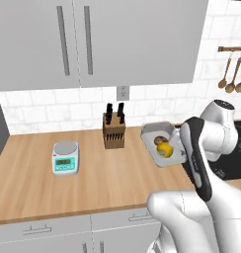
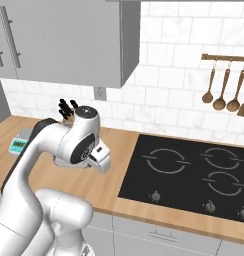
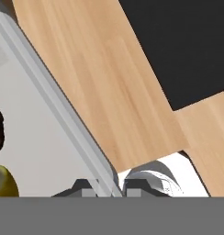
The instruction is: Take the meat container that has the chicken drumstick and place it on the second highest rack of the freezer. Then take the vegetable container that has the mushroom and lemon and place it on the highest rack of the freezer.
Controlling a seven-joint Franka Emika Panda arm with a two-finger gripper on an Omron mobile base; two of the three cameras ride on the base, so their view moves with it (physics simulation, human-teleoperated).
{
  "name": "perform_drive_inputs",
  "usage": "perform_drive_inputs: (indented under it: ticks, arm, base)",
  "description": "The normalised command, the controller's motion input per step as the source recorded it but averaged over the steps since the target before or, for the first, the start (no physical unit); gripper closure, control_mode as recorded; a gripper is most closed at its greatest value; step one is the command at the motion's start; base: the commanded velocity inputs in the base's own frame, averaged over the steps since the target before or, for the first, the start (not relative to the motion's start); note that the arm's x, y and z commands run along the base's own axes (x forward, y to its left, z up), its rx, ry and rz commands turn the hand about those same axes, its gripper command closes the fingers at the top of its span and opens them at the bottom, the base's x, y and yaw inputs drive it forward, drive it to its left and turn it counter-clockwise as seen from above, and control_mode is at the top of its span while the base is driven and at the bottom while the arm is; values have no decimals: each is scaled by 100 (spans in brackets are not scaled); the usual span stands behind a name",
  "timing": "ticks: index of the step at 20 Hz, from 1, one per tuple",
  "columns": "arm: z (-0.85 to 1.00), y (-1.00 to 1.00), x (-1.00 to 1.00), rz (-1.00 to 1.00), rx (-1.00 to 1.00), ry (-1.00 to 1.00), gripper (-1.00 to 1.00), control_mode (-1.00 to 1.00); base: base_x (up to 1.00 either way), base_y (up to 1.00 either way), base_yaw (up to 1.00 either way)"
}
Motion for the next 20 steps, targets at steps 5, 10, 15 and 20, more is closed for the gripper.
perform_drive_inputs:
  ticks: [5, 10, 15, 20]
  arm:
    - [13, 0, 0, 2, 0, 2, 100, -100]
    - [-3, 0, -4, 0, 0, 1, 100, 100]
    - [0, 0, 0, 0, 0, 0, 100, 100]
    - [0, 0, 0, 0, 0, 0, 100, 100]
  base:
    - [0, 0, 0]
    - [-49, 1, 1]
    - [-100, 31, 7]
    - [-99, 86, 10]
